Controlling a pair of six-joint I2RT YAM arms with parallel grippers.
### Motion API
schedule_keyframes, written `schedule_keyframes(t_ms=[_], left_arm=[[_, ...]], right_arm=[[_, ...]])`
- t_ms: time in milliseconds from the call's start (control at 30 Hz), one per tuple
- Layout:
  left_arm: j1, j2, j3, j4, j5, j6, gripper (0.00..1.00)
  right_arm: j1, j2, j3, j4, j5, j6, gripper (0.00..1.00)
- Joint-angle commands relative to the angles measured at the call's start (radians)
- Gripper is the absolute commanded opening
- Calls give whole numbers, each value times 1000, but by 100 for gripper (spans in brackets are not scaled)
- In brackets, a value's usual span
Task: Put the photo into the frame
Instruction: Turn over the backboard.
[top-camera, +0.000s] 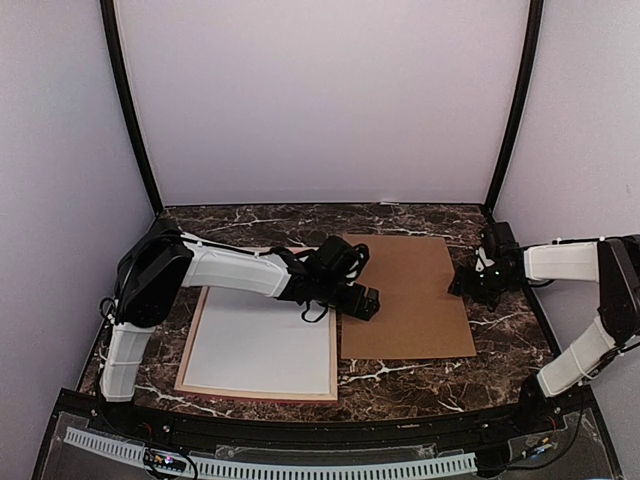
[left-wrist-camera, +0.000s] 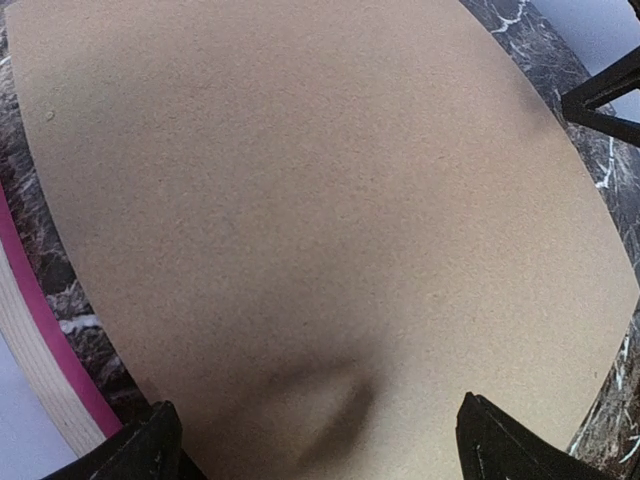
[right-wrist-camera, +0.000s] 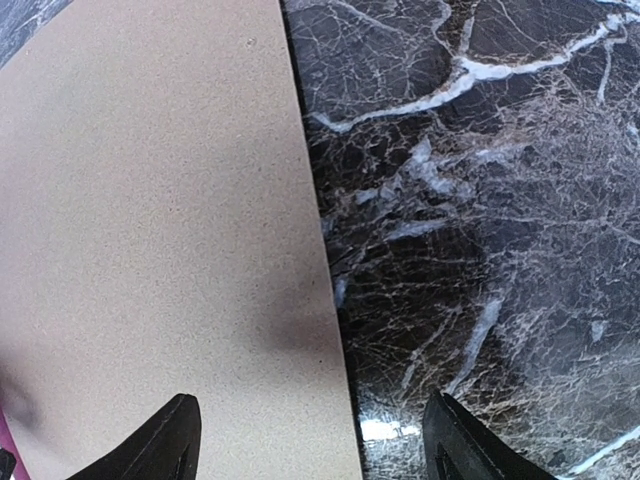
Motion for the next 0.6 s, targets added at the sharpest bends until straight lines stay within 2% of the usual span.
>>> schedule_keyframes(t_ms=[0,233,567], left_arm=[[1,3,17,-91,-120,-16,99],[8,6,8,-128,-169,-31,99],[8,36,50,-112,-36,-84,99]], right_arm=[[-4,-17,-14,16,13,6,77],[-5,-2,-20,24,1,5,78],[-6,40,-40,52,-75,-11,75]])
